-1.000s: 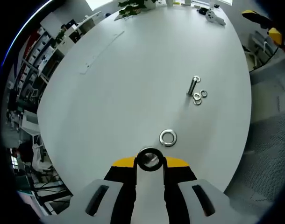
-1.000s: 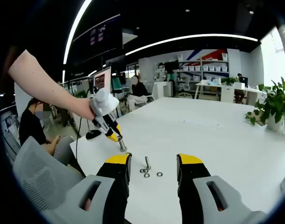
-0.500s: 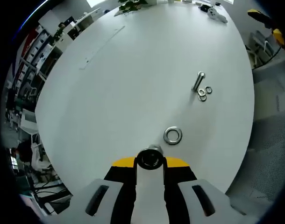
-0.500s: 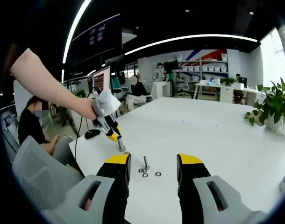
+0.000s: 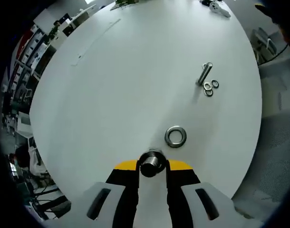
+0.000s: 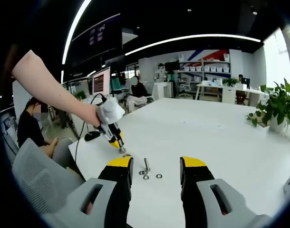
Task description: Place the washer onto the threaded stud by aligning its center hole with the stud, sliding it down to the base, and recovering from edge contact or off-axis alignment until the washer reaches the visible bottom stop.
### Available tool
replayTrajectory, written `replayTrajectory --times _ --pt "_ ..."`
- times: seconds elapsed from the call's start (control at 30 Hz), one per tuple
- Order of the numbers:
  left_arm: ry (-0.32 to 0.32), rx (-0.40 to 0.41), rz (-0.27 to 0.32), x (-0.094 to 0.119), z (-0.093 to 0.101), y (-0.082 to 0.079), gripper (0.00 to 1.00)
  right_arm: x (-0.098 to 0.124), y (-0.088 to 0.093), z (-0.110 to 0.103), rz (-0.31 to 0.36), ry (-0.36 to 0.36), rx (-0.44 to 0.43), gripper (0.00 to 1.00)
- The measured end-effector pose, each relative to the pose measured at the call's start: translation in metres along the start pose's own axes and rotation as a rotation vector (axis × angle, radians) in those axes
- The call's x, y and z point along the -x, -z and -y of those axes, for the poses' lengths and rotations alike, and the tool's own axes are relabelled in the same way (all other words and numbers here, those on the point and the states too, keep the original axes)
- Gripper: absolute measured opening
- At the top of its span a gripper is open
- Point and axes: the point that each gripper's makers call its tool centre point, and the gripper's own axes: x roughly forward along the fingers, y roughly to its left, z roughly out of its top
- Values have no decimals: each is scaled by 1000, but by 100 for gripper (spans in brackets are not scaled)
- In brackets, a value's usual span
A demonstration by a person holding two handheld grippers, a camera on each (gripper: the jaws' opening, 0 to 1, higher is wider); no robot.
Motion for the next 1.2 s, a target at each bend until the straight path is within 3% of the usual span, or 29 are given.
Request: replayTrajectory --times 0.43,0.8,1.03,1.2 --pt "37 10 -30 -20 6 8 19 1 0 2 0 9 1 42" --pt "46 62 -16 -17 11 7 20 0 0 2 2 11 -4 42" --pt "9 97 12 -11 12 9 32 0 0 3 3 10 -17 42" --pt "-8 221 61 2 12 12 33 -1 1 2 -3 3 -19 42"
